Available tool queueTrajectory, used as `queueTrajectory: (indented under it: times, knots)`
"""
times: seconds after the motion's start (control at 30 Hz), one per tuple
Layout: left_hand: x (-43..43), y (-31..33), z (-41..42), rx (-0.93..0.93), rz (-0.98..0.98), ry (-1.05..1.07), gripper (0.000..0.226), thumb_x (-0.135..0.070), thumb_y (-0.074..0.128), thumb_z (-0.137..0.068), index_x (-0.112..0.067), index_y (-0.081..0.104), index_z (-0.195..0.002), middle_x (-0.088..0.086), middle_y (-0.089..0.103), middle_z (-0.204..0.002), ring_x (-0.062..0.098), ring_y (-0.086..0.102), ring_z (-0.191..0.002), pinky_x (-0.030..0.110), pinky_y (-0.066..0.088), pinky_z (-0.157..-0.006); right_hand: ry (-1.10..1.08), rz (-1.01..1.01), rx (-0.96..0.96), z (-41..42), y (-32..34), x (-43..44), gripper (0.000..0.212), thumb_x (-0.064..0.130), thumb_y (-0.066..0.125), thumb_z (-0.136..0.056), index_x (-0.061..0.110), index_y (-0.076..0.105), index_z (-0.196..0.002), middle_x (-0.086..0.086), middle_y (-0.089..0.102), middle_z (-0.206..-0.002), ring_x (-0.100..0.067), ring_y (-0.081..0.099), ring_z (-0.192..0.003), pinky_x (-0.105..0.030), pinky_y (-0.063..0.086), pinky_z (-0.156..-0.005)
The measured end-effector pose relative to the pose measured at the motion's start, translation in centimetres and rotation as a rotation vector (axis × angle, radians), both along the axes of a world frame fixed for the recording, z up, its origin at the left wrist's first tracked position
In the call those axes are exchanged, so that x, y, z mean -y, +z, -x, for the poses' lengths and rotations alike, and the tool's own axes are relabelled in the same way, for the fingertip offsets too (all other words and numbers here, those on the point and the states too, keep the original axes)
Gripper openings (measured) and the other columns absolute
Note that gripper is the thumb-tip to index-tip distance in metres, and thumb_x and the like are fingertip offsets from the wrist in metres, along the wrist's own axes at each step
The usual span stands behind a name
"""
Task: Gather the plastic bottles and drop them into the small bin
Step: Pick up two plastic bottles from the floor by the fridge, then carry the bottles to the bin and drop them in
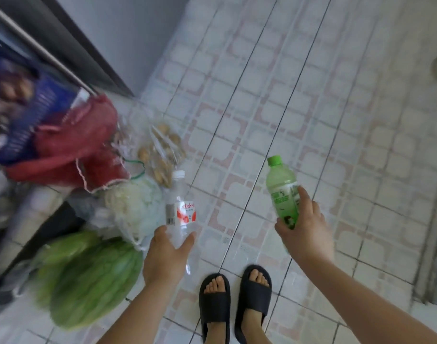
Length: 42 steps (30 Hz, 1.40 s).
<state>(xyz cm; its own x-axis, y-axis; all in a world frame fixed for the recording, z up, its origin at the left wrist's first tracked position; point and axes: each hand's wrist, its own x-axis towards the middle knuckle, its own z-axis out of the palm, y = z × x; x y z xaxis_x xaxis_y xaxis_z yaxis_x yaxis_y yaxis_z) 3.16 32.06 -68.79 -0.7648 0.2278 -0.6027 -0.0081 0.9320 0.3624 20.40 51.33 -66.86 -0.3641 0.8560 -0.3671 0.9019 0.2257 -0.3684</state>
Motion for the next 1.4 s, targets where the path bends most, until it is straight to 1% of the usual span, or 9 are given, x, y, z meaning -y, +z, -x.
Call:
queueTrajectory:
  times: [0.1,0.3,0.43,0.6,0.83,0.97,1.1,1.23,1.4]
  knots:
    - [-1.6,9.6,0.1,-0.006,-0.082,0.008,0.073,-0.061,0.062,-0.073,-0.019,0.041,-0.128,0.003,0.057,-0.124,0.026,0.057,-0.106,0.035,0.045,-0.076,-0.063,-0.031,-0.042,0.4,10.2,-1.7,0.084,0.030,0.065,-0.072,0.031,0.018,-0.141,-0.003,0.048,-0.127,-0.027,0.051,-0.102,-0.042,0.051,-0.071]
    - [-7.2,27.2,1.5,-0.082,-0.297,0.010,0.064,-0.060,0.065,-0.070,-0.025,0.048,-0.119,0.000,0.062,-0.116,0.025,0.059,-0.098,0.036,0.044,-0.079,-0.152,-0.164,-0.195,-0.1,28.4,-5.1,0.083,0.033,0.068,-0.071,0.029,0.024,-0.142,0.000,0.053,-0.117,-0.024,0.052,-0.095,-0.034,0.042,-0.066]
    - [-13.8,37.5,2.0,-0.188,-0.455,-0.075,0.055,-0.056,0.064,-0.072,-0.024,0.051,-0.115,-0.002,0.064,-0.103,0.022,0.059,-0.084,0.034,0.044,-0.071,-0.176,-0.298,-0.303,-1.0,38.0,-9.0,0.085,0.034,0.070,-0.073,0.028,0.024,-0.143,0.001,0.053,-0.117,-0.021,0.052,-0.100,-0.032,0.042,-0.067]
    - [-23.1,48.7,-0.1,-0.318,-0.620,-0.160,0.049,-0.055,0.064,-0.073,-0.026,0.050,-0.110,-0.010,0.055,-0.094,0.009,0.047,-0.067,0.024,0.030,-0.055,-0.262,-0.427,-0.464,-3.1,47.4,-15.6,0.084,0.038,0.070,-0.074,0.030,0.023,-0.143,0.000,0.050,-0.125,-0.021,0.051,-0.109,-0.036,0.048,-0.070]
    - [-35.0,57.8,-3.9,-0.409,-0.746,-0.259,0.057,-0.064,0.061,-0.068,-0.035,0.050,-0.117,-0.018,0.053,-0.096,0.015,0.058,-0.082,0.029,0.038,-0.063,-0.308,-0.515,-0.633,-6.7,55.2,-25.9,0.080,0.043,0.067,-0.075,0.033,0.022,-0.141,0.002,0.048,-0.125,-0.019,0.051,-0.107,-0.036,0.048,-0.067]
    - [-41.4,60.5,-6.8,-0.417,-0.810,-0.211,0.040,-0.063,0.062,-0.069,-0.043,0.052,-0.101,-0.022,0.049,-0.078,0.002,0.047,-0.064,0.026,0.033,-0.057,-0.297,-0.586,-0.638,-10.1,58.0,-32.1,0.081,0.044,0.066,-0.076,0.033,0.021,-0.142,0.002,0.047,-0.128,-0.019,0.049,-0.111,-0.036,0.050,-0.069]
    - [-46.7,61.6,-9.4,-0.453,-0.810,-0.219,0.049,-0.065,0.060,-0.069,-0.039,0.053,-0.109,-0.022,0.045,-0.075,0.010,0.047,-0.068,0.025,0.031,-0.054,-0.281,-0.625,-0.613,-13.1,59.3,-37.0,0.081,0.046,0.066,-0.077,0.033,0.020,-0.142,0.003,0.047,-0.129,-0.018,0.049,-0.113,-0.034,0.048,-0.068]
    - [-51.4,62.2,-11.1,-0.461,-0.818,-0.258,0.047,-0.067,0.059,-0.068,-0.039,0.054,-0.105,-0.014,0.057,-0.092,0.010,0.049,-0.069,0.023,0.029,-0.051,-0.295,-0.628,-0.611,-14.5,60.1,-41.0,0.082,0.049,0.065,-0.077,0.032,0.019,-0.143,0.004,0.047,-0.128,-0.016,0.047,-0.114,-0.032,0.046,-0.068]
    - [-58.0,62.9,-11.0,-0.527,-0.814,-0.338,0.063,-0.071,0.055,-0.068,-0.035,0.051,-0.121,-0.009,0.061,-0.111,0.017,0.059,-0.088,0.031,0.042,-0.062,-0.325,-0.658,-0.629,-14.1,61.1,-46.5,0.082,0.047,0.065,-0.077,0.032,0.020,-0.143,0.004,0.047,-0.125,-0.017,0.049,-0.111,-0.034,0.048,-0.070]
